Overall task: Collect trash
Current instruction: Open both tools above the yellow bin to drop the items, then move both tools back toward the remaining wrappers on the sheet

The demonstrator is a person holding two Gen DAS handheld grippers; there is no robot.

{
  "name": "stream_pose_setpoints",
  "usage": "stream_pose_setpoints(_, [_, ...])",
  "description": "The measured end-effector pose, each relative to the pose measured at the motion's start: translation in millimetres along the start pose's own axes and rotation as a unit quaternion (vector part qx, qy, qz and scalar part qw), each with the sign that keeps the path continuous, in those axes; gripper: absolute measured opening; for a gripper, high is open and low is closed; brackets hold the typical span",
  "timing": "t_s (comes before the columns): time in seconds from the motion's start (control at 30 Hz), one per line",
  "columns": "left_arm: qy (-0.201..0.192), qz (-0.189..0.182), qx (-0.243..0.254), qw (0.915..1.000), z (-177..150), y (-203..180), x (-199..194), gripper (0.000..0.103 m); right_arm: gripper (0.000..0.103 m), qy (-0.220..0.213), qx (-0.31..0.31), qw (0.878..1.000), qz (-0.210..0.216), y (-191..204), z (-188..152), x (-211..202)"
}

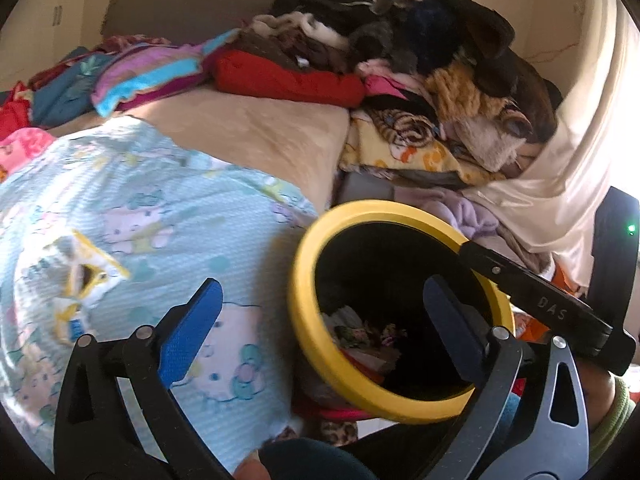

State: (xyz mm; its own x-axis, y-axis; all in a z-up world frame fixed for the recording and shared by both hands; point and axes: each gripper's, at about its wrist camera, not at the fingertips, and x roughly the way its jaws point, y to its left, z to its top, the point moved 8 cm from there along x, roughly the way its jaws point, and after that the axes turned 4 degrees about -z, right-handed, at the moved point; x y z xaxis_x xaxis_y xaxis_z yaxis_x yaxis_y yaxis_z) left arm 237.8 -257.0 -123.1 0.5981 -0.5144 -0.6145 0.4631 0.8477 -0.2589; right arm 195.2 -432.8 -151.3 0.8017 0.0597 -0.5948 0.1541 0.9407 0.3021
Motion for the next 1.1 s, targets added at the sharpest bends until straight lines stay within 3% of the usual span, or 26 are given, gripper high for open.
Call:
stream_pose_setpoints(0.13, [-0.014, 0.018, -0.009, 0.9997, 2, 16, -14, 0.092, 0.072, -0.009, -0.010, 1.000, 0.001, 15, 2, -4])
stream_pose_setpoints(0.6, [-0.065, 0.091, -0.023, 0.9935, 8, 80, -77, 0.092, 0.077, -0.010, -0.075, 0.996, 0.047, 110, -11, -11])
stream_pose_setpoints(1.1, [-0.087, 0.182, -0.083, 0.9759, -11, 192, -131, 0.092, 0.082, 0.027, -0.153, 0.984, 0.090, 220, -44, 17])
